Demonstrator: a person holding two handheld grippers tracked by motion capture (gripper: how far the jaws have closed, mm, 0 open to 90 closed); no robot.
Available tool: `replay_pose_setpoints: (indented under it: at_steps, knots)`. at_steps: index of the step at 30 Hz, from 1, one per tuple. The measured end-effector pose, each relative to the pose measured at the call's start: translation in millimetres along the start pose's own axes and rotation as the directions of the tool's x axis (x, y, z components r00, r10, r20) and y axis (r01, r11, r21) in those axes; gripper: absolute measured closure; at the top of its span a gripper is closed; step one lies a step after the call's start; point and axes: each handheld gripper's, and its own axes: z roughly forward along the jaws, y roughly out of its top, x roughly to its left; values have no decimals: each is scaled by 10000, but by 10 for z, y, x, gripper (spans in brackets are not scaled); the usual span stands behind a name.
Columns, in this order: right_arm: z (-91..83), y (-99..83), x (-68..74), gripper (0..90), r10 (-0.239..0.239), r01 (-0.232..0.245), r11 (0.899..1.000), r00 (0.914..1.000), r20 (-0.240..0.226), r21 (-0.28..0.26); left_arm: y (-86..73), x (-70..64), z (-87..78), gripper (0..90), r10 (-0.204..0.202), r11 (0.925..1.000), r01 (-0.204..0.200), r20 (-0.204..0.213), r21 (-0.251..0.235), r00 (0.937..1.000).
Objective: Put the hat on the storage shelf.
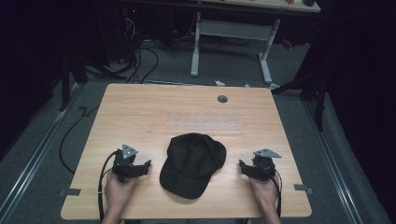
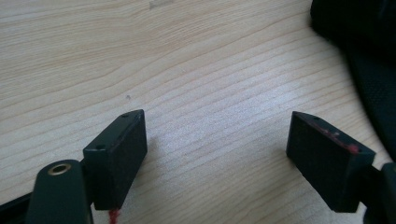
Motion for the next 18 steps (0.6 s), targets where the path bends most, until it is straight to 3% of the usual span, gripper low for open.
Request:
replay_pose_setpoints:
  at_steps: [6,18]
  knots:
    - [-80,-1,2,354,171,-179,9994,9995,-277,-306,0,0,0,205,1,10000,-1,-1,0,10000]
    - [-377,7,170,405,106,-272,9933,9892,-1465,-1119,0,0,0,205,3,10000,-3,-1,2,10000]
